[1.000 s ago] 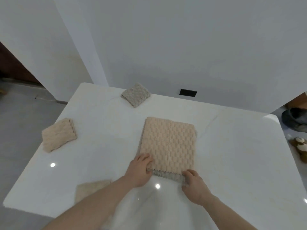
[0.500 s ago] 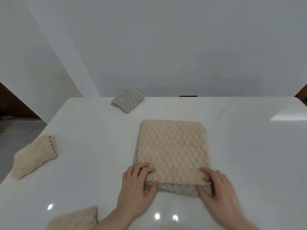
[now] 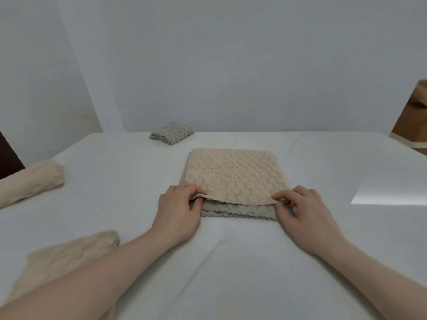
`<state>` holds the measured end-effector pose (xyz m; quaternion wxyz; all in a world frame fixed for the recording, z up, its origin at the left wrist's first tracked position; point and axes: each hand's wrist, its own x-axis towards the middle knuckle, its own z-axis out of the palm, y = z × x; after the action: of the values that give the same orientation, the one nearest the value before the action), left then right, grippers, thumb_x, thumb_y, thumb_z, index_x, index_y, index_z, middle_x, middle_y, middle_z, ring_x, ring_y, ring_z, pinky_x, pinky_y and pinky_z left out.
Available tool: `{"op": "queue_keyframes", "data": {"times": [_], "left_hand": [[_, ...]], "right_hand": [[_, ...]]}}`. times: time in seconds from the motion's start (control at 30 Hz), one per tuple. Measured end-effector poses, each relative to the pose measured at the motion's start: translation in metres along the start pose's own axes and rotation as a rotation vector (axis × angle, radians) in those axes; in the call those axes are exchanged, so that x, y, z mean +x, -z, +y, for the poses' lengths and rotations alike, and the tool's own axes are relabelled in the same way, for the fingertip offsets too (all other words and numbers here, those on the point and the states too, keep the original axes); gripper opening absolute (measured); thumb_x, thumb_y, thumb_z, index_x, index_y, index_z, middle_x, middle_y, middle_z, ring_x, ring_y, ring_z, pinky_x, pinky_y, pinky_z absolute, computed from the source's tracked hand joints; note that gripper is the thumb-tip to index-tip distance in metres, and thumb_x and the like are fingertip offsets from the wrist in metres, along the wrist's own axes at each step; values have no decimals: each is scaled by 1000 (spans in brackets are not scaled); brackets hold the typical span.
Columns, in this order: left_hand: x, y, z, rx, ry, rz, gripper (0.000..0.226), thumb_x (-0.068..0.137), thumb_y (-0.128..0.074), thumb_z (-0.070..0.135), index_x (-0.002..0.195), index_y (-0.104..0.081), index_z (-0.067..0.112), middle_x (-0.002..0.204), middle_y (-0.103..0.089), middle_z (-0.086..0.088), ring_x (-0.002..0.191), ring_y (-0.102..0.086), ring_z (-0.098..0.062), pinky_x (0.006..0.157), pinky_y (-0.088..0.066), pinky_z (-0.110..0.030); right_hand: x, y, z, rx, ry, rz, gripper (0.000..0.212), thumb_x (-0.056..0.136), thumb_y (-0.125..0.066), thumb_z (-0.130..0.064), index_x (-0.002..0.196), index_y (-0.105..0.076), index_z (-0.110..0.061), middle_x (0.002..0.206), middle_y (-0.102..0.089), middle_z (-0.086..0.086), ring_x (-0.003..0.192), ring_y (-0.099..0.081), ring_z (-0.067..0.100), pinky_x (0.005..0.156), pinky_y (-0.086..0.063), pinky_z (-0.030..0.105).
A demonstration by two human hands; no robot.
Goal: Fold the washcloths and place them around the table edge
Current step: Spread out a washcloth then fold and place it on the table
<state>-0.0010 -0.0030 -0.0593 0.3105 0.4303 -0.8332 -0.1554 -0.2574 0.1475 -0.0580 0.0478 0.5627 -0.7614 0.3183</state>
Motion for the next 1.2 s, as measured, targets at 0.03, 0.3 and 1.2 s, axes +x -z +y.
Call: {"op": "queue_keyframes", "data": {"times": [0.03, 0.3, 1.2], "left_hand": [[-1, 1, 2, 26, -1, 13, 19, 97, -56, 25, 107, -67, 37, 115, -63, 20, 111, -50, -12, 94, -34, -32], [-10, 11, 9, 170, 121, 277, 23, 92, -57, 20, 105, -75, 22, 112, -60, 0, 101, -54, -25, 88, -43, -38], [-19, 14, 20, 94, 14, 171, 36, 103, -46, 38, 137, -57, 37, 111, -73, 4, 102, -63, -23, 85, -50, -37]], "right_hand": [[-1, 1, 1, 5, -4, 10, 14, 91, -62, -33, 101, -68, -40, 89, -55, -20, 95, -46, 9, 82, -37, 23], [-7, 6, -2, 33, -2, 136, 9, 95, -59, -24, 94, -64, -31, 97, -54, -14, 97, -53, 13, 79, -41, 27], [-14, 16, -8, 141, -70, 119, 34, 83, -58, -9, 109, -65, -29, 103, -67, -17, 98, -62, 7, 84, -44, 23]]}}
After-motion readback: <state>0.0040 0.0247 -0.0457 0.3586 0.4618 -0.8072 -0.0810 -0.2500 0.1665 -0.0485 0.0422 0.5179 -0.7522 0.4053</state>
